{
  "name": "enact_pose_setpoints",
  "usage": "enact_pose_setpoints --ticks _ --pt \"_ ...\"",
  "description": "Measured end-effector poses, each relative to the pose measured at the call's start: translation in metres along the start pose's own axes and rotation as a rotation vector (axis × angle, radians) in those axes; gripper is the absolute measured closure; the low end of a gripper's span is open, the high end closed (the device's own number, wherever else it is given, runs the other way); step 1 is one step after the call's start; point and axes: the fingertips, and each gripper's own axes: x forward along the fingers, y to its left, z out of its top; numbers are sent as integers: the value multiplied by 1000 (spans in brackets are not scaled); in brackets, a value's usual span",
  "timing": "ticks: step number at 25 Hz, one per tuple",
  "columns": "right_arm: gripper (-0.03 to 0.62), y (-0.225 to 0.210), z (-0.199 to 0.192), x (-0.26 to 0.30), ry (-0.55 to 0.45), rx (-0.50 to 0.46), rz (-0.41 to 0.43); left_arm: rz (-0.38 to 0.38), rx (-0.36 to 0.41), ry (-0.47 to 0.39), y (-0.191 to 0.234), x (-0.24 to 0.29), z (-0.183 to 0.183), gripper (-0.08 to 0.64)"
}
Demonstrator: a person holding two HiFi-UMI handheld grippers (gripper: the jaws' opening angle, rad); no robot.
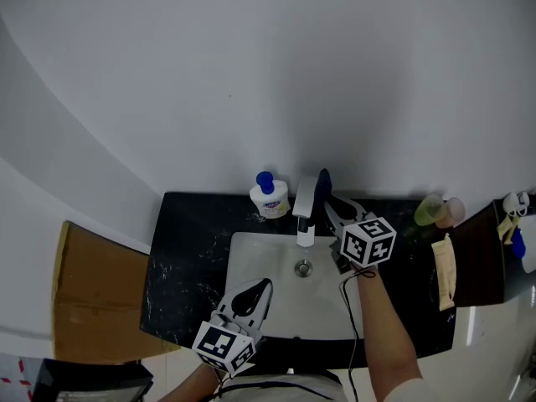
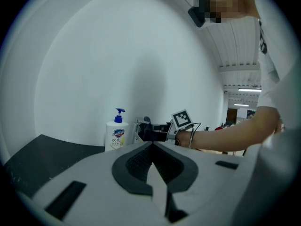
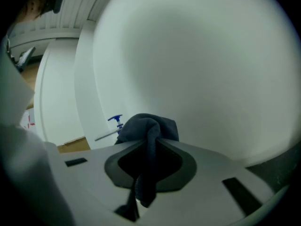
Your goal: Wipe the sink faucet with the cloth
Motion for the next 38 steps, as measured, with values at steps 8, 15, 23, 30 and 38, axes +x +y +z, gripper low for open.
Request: enact_pose_setpoints --ticks 8,15,23,30,38 --pt "545 -23 -68 16 174 99 -111 -1 -4 12 -3 -1 -6 558" --pt "545 -19 -83 14 236 68 -103 4 -5 6 -4 -1 -4 558" --pt "545 9 28 -12 -136 131 90 5 -8 10 -5 -1 -7 558" --pt "545 -7 -1 2 -1 56 -14 4 -10 6 -8 0 -6 558" --pt "545 -22 -95 16 254 71 -120 26 -17 2 -1 -9 -7 558"
